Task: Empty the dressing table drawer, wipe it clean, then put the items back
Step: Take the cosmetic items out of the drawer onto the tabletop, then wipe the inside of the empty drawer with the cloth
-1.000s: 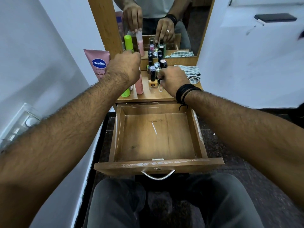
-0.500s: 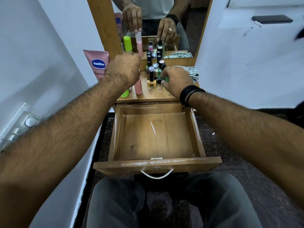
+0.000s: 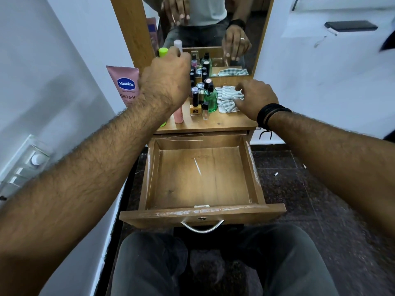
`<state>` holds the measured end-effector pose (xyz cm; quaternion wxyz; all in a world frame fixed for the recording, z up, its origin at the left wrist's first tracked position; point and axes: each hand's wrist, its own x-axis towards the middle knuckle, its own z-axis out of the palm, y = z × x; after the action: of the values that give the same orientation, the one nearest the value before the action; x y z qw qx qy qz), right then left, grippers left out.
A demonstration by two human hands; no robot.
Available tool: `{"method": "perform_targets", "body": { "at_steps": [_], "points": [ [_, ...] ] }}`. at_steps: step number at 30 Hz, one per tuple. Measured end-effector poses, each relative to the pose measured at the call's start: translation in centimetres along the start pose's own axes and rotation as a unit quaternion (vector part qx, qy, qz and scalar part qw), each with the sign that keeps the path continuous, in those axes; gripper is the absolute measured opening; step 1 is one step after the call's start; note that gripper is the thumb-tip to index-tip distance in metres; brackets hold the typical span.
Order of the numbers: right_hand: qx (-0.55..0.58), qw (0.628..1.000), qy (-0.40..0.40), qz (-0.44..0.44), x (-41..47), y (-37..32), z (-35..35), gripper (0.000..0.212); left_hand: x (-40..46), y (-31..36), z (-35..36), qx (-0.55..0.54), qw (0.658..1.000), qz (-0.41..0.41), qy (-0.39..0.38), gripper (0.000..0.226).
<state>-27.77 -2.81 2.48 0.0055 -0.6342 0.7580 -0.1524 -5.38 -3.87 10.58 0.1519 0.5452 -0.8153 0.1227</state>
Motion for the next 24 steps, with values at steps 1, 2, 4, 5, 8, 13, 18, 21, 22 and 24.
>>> {"method": "perform_targets", "body": {
  "at_steps": [1,2,4,5,8,13,18,21,22,24],
  "points": [
    [-0.008,1.0,-0.012,0.005,0.1,0.2,0.1,0.041,-0.1,0.4,-0.2,-0.005,1.0,0.01,0.005,0.035],
    [-0.018,0.999,-0.028,0.011,0.2,0.3,0.3,0.045,-0.2,0.8,-0.4,-0.013,1.0,0.021,0.007,0.033],
    [-0.042,0.997,-0.064,0.017,0.4,0.5,0.7,0.053,-0.6,2.0,-0.7,-0.022,0.999,0.04,0.005,0.03],
    [-0.053,0.995,-0.082,0.016,0.6,0.6,1.0,0.057,-0.8,2.7,-0.7,-0.023,0.998,0.051,0.0,0.029],
    [-0.072,0.99,-0.124,0.006,1.3,1.2,1.8,0.067,-1.4,4.4,0.1,-0.019,0.995,0.088,-0.031,0.029],
    [-0.104,0.984,-0.146,0.0,2.6,1.6,2.7,0.048,-2.3,6.3,2.9,-0.019,0.988,0.101,-0.111,0.032],
    [-0.148,0.98,-0.133,0.011,2.3,2.2,3.2,0.038,-2.8,6.6,4.9,-0.015,0.977,0.127,-0.169,0.034],
    [-0.195,0.973,-0.119,-0.02,1.4,2.4,2.7,0.035,-3.4,6.6,5.4,-0.013,0.973,0.132,-0.187,0.035],
    [-0.2,0.972,-0.122,-0.029,0.9,2.5,2.4,0.036,-3.7,6.6,5.4,-0.011,0.973,0.133,-0.19,0.035],
    [-0.182,0.973,-0.136,-0.035,-0.1,2.6,1.4,0.037,-4.2,6.6,5.2,-0.015,0.971,0.132,-0.197,0.04]
  ]
}}
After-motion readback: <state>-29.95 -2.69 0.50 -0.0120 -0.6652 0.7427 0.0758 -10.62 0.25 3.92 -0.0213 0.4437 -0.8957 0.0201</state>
